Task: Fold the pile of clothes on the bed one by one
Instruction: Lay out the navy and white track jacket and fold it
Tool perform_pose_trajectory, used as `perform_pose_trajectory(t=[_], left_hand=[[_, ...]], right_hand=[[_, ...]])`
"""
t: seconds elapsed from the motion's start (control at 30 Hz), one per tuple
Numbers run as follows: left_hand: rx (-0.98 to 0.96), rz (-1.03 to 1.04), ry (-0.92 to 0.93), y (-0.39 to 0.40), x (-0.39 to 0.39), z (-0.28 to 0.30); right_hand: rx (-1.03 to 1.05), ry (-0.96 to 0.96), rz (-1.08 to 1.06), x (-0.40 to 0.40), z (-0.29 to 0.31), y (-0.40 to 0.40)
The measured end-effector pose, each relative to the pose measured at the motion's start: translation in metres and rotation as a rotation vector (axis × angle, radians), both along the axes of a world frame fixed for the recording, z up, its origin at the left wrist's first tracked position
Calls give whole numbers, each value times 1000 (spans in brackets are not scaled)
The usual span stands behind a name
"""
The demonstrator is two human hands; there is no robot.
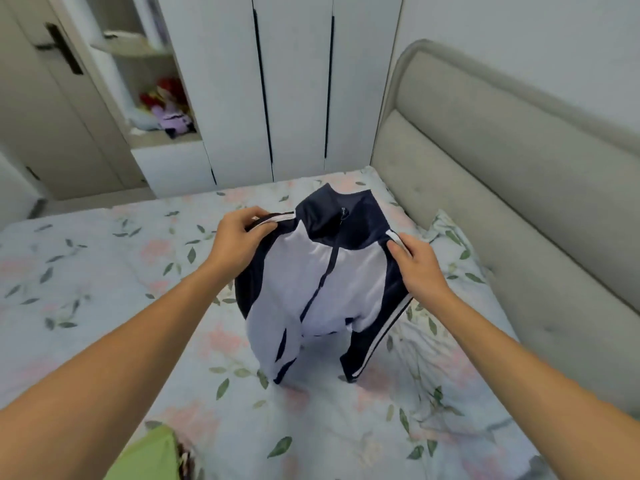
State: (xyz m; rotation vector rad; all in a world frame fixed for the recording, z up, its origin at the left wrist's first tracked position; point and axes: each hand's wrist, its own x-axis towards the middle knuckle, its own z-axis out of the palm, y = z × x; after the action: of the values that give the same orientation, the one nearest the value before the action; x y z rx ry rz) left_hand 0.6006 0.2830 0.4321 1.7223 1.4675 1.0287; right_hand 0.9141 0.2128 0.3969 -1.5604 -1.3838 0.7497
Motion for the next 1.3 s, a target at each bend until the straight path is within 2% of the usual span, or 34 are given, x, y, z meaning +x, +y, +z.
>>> perform_pose_trajectory(t=[0.13,0.33,0.5,0.6,0.8,0.97,1.13,1.3], left_hand=[[5,0,41,-54,-36,64],[-4,-47,45,-128,-59,130],[-37,-107,117,-182,-56,158],[-76,-78,64,-226,-44,167],[-68,-70,52,-279,-5,169],[-175,-65,29,-279,2,135],[-291,-35,15,-245,-13,68],[-377,-28,78,-163,-38,-37]], right_hand=[[69,-171,45,-13,75,-30],[162,-290,114,-11,163,-75],[189,-343,254,-3,197,-123],[196,-351,316,16,203,-149],[181,-318,440,68,191,-169],[94,-297,504,73,162,-153],[-90,-308,565,51,102,-105],[-275,-374,577,19,5,-18]])
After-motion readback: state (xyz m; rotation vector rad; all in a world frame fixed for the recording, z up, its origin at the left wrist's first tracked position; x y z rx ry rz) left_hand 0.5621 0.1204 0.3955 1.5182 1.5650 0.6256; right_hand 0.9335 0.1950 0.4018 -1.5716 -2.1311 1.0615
